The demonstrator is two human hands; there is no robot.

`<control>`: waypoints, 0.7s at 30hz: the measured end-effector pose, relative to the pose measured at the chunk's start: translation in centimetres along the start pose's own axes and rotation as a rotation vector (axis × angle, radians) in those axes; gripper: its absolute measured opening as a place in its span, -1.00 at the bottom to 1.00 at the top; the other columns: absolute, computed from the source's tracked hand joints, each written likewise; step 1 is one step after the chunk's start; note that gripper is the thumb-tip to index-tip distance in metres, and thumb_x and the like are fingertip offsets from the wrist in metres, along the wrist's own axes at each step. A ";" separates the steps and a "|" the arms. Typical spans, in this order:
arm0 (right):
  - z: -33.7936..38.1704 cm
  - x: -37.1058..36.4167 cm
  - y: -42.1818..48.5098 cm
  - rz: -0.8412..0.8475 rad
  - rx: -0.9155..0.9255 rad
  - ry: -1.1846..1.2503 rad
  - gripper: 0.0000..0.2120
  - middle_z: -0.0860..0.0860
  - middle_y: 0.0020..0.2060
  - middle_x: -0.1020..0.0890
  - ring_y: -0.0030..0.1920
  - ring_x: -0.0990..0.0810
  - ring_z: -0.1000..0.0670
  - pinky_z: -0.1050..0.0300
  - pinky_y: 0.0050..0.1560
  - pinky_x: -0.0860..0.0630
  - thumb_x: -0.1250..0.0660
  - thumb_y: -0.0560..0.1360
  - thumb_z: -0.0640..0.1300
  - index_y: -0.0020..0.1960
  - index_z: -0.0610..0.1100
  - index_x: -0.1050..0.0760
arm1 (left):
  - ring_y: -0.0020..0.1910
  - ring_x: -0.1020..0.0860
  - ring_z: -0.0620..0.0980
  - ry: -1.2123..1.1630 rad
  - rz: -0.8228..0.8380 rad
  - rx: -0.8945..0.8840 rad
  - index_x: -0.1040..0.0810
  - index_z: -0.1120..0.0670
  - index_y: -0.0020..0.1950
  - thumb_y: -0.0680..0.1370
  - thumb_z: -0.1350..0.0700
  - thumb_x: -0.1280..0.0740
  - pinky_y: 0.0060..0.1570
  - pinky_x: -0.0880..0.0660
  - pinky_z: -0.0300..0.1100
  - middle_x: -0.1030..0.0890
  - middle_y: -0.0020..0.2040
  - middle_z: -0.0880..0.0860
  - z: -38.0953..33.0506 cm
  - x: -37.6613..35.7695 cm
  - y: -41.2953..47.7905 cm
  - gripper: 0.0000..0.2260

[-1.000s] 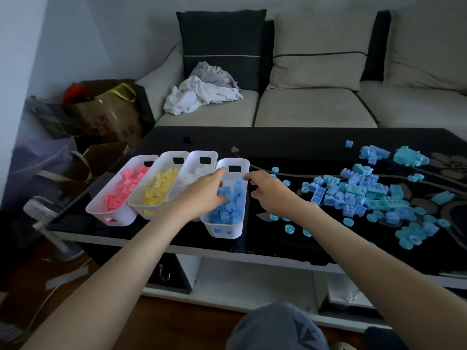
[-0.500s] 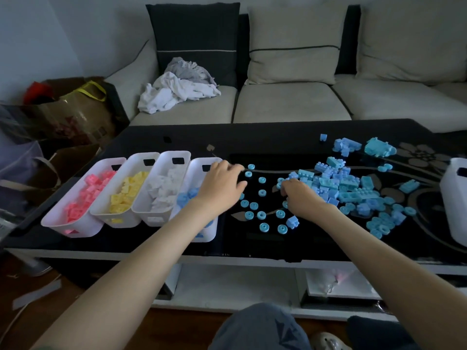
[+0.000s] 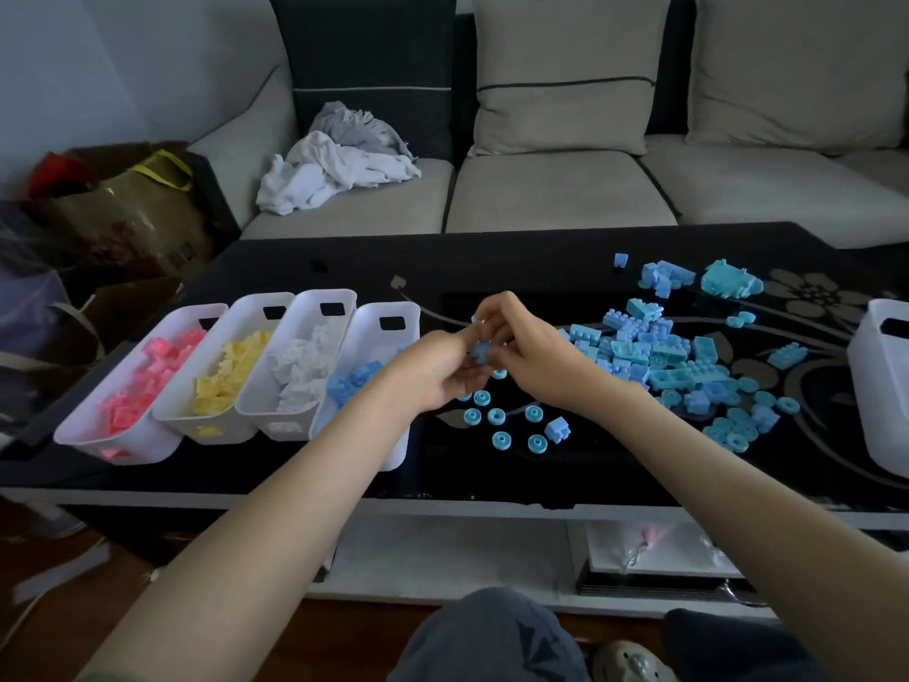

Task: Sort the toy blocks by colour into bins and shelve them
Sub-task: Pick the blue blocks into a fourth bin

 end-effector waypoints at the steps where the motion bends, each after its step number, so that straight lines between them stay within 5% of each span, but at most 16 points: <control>1: 0.1 0.1 0.0 0.002 0.000 0.019 -0.61 0.09 -0.01 -0.45 0.00 -0.51 0.12 0.29 -0.03 -0.50 -0.23 0.50 -0.36 0.25 -0.06 -0.29 | -0.41 -0.47 -0.12 0.053 -0.033 -0.034 -0.55 0.16 -0.03 0.62 0.02 -0.24 -0.43 -0.45 -0.32 -0.57 -0.29 0.06 0.0 0.7 -0.2 -0.77; 6: -1.5 0.8 -1.2 0.201 -0.175 -0.123 -0.39 0.07 0.24 -0.39 0.16 -0.44 0.10 0.22 0.10 -0.44 -0.33 0.50 -0.23 0.45 0.04 -0.15 | -0.37 -0.43 -0.11 0.406 -0.264 -0.192 -0.52 0.15 0.02 0.63 0.03 -0.18 -0.35 -0.41 -0.32 -0.64 -0.19 0.04 -0.4 5.4 -2.3 -0.78; 10: -3.7 1.2 -2.5 0.433 -0.328 -0.396 -0.55 0.01 0.17 -0.42 0.12 -0.44 0.00 0.14 0.11 -0.42 -0.39 0.45 -0.11 0.26 -0.04 -0.29 | -0.20 -0.57 0.02 0.794 -0.506 -0.266 -0.57 0.20 0.00 0.59 0.01 -0.17 -0.20 -0.44 -0.15 -0.67 -0.15 0.08 -0.4 9.2 -4.2 -0.71; 14: -4.4 1.1 -3.3 0.596 -0.490 -0.494 -0.70 -0.03 0.08 -0.48 -0.02 -0.50 -0.05 0.11 -0.05 -0.44 -0.35 0.47 -0.13 0.16 -0.06 -0.34 | -0.04 -0.60 0.11 0.989 -0.514 -0.192 -0.51 0.17 0.00 0.59 -0.06 -0.21 -0.10 -0.44 -0.07 -0.64 -0.10 0.13 0.5 10.2 -4.8 -0.71; 21: -3.3 0.9 -1.9 0.316 -0.422 -0.528 -0.87 -0.04 -0.04 -0.47 -0.16 -0.47 0.01 0.14 -0.23 -0.41 -0.18 0.51 -0.24 0.00 -0.05 -0.35 | 0.04 -0.54 0.07 1.072 -0.420 -0.235 -0.33 0.11 0.39 0.60 0.01 -0.19 -0.04 -0.44 -0.11 -0.56 0.16 0.10 1.0 9.3 -4.3 -0.62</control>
Point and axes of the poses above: each hand's wrist, its own y-axis towards the middle knuckle, its own x-axis out of the back of the hand, z = x × y, the point moved 2 cm from there along y, towards the middle knuckle
